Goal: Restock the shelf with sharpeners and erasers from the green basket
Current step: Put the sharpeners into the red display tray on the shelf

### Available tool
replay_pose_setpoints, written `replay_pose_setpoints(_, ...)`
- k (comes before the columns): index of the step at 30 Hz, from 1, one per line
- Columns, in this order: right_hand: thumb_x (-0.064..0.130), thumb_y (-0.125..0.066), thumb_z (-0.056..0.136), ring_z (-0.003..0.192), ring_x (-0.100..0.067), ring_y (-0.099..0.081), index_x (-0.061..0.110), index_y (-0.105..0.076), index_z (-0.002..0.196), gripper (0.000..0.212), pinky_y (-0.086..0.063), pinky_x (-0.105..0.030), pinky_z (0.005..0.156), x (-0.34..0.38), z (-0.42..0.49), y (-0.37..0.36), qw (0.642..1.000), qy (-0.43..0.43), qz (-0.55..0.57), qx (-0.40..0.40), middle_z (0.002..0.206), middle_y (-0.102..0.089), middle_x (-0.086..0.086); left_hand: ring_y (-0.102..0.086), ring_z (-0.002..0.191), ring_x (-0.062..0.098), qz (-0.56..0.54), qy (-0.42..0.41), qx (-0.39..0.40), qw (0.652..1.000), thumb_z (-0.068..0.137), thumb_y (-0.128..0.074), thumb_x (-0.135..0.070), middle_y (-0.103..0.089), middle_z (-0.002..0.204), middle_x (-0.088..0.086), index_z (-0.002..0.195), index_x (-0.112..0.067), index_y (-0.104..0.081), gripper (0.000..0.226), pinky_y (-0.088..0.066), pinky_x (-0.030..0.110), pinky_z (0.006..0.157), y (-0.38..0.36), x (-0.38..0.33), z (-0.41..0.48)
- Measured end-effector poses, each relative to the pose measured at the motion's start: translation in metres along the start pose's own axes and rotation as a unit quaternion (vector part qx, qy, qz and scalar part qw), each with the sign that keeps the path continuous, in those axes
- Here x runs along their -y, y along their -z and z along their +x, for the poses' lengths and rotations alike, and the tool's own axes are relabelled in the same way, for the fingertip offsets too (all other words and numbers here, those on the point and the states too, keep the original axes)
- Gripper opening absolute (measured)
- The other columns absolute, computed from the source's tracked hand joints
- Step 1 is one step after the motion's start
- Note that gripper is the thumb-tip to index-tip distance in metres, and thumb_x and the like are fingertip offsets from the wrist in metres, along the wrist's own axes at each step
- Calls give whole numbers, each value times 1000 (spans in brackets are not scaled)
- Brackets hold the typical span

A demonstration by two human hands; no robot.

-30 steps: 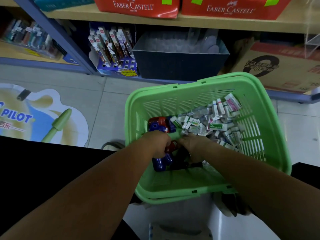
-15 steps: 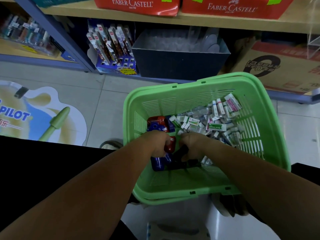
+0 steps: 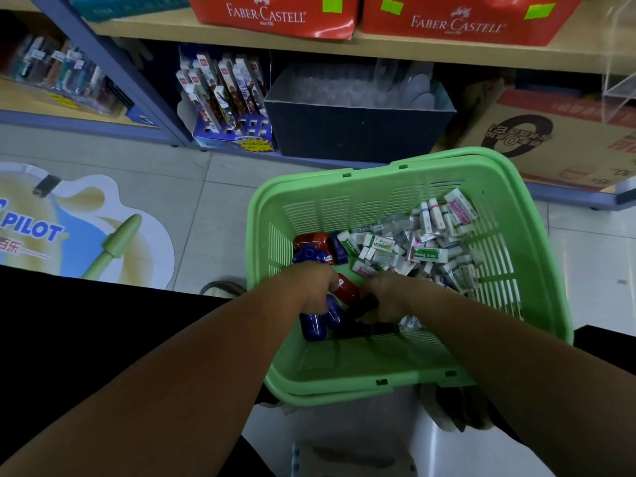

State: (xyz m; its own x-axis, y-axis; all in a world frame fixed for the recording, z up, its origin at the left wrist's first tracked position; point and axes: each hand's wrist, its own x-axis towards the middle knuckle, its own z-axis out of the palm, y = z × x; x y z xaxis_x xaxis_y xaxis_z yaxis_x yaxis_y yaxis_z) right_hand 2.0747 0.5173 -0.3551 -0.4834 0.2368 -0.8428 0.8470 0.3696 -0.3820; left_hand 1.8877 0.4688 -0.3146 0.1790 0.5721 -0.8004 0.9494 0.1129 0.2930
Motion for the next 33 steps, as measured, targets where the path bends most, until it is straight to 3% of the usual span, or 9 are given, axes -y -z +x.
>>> replay_pose_setpoints(4,40,-80,88,121,-21,-58,27,-54,144,62,-47,-38,110,-6,2,4,999,-6,28,-30,132,-58,1,-63,106,22,4,1,-5,1000,89,-75,-18,-64,123,3,138,-22,-59,52,-55,34,87,0,-4,-1)
replay_pose_setpoints(8,44,-82,85,120,-20,-61,32,-47,148,73,-50,-38,107,-11,5,4,998,-17,64,-5,125,-64,4,-66,104,21,4,-21,-68,997,87,-75,-18,-69,115,0,125,-22,-67,40,-58,40,92,-5,-20,-1)
replay_pose_setpoints(11,35,-85,84,112,-16,-62,34,-54,138,62,-50,-33,99,-11,8,2,997,-1,79,-9,114,-65,11,-63,114,24,-79,-22,-14,997,86,-79,-14,-65,126,2,131,-21,-66,47,-56,41,99,-20,-25,-1)
replay_pose_setpoints(14,21,-85,85,101,-15,-61,35,-57,116,44,-48,-30,91,-13,13,-1,990,-7,140,-18,97,-60,16,-58,121,28,-66,22,48,996,87,-80,-16,-59,134,6,139,-19,-61,55,-51,40,105,-35,-18,-1)
replay_pose_setpoints(21,19,-87,82,103,-19,-65,29,-57,112,45,-54,-33,85,-10,25,-4,979,-4,205,-9,110,-65,3,-54,130,31,-151,81,55,984,88,-80,-14,-55,143,10,145,-17,-56,62,-47,40,110,-43,-10,6)
replay_pose_setpoints(26,25,-85,83,122,-22,-60,29,-59,136,59,-52,-43,104,-4,27,-11,993,6,108,38,130,-63,4,-52,133,31,-208,105,51,971,82,-84,-9,-54,146,9,142,-19,-59,66,-47,44,112,-44,-5,16)
replay_pose_setpoints(28,26,-84,85,121,-22,-60,30,-60,136,57,-51,-43,105,-5,29,-15,996,11,78,32,130,-63,4,-52,134,31,-225,110,52,967,81,-85,-8,-54,145,8,141,-19,-59,66,-47,45,112,-43,-5,17)
replay_pose_setpoints(31,27,-84,85,104,-18,-67,36,-67,106,28,-54,-31,86,-11,28,-14,992,16,124,1,110,-68,7,-55,128,29,-234,102,44,966,80,-86,-8,-58,140,7,136,-20,-62,63,-48,45,111,-43,-5,19)
replay_pose_setpoints(33,21,-84,86,97,-17,-68,30,-67,107,29,-54,-26,79,-14,24,-8,983,15,182,-34,108,-69,4,-58,123,28,-232,94,32,968,80,-86,-10,-61,134,6,135,-18,-63,60,-50,44,108,-43,-5,19)
